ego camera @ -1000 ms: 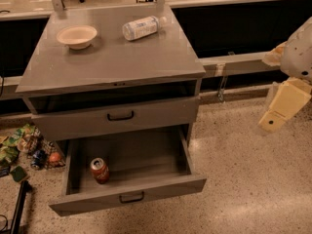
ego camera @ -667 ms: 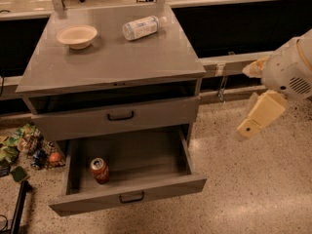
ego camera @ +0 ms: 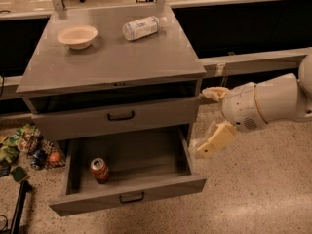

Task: Pick coke can from middle drawer and place on counter

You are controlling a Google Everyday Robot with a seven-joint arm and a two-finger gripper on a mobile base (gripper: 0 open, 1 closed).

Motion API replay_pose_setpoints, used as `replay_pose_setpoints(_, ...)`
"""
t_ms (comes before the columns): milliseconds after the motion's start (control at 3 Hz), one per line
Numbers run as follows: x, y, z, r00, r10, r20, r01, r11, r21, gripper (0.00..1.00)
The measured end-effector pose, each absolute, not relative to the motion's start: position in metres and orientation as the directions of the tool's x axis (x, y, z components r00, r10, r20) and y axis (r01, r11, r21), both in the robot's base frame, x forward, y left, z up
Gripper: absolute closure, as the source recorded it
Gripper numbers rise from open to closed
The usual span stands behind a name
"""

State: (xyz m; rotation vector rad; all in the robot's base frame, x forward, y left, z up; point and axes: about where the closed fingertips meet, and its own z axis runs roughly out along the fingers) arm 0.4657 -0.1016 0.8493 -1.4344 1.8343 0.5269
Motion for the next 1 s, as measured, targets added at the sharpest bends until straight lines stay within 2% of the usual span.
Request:
replay_pose_setpoints(333, 0.466, -0.100, 0.846, -0.109, -0.643, -0.758, -0.948, 0.295, -0.115, 0.00)
replay_pose_setpoints(1000, 0.471, -0.066, 0.751, -0.167, -0.540, -0.825, -0.934, 0.354, -0.043, 0.00)
